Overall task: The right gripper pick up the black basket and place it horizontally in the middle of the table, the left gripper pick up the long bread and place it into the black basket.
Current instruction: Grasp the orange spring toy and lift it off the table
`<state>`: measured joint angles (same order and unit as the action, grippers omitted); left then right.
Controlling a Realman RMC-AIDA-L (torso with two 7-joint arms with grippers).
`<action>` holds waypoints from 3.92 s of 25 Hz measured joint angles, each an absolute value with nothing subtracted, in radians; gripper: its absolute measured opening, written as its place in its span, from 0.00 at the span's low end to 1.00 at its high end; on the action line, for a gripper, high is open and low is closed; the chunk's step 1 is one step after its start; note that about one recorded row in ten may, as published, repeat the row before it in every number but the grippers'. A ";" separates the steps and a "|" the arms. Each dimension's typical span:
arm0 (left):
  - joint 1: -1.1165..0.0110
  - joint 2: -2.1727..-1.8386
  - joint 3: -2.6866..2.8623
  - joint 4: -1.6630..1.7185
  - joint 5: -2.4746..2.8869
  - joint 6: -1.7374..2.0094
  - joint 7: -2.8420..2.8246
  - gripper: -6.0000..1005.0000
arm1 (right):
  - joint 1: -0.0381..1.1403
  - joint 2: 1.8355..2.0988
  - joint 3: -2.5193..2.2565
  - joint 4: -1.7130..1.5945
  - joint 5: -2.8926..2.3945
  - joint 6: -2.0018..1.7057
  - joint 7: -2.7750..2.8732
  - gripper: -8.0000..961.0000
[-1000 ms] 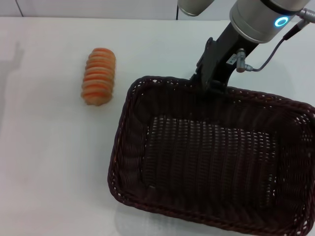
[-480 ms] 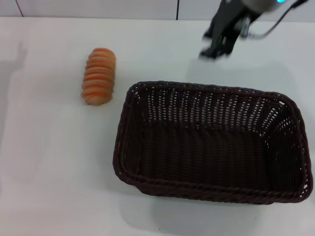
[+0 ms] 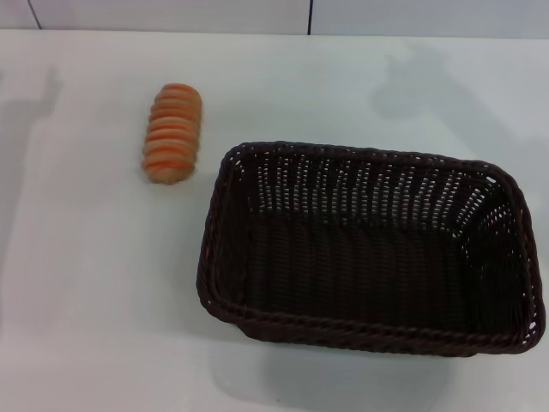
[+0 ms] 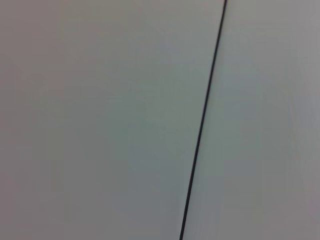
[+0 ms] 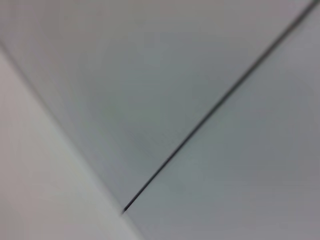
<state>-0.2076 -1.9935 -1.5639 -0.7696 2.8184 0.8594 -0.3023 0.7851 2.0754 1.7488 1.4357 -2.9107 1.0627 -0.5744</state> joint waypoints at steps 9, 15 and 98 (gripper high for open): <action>-0.199 -1.991 -1.560 -0.792 2.839 0.847 -0.311 0.84 | 0.462 2.082 1.607 1.546 -2.917 0.583 -0.371 0.41; -0.197 -1.982 -1.564 -0.796 2.886 0.842 -0.361 0.84 | 0.316 2.083 1.543 1.502 -2.918 0.292 -0.358 0.41; -0.502 -2.068 -1.612 -1.323 2.666 -0.834 -0.046 0.84 | 0.142 2.081 1.233 0.885 -2.131 -0.854 -0.627 0.72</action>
<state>-0.5017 -2.0683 -1.6122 -1.3228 2.6658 -0.8338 -0.0457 0.1424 2.0813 1.2331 0.8850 -2.1306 -0.8535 -0.6268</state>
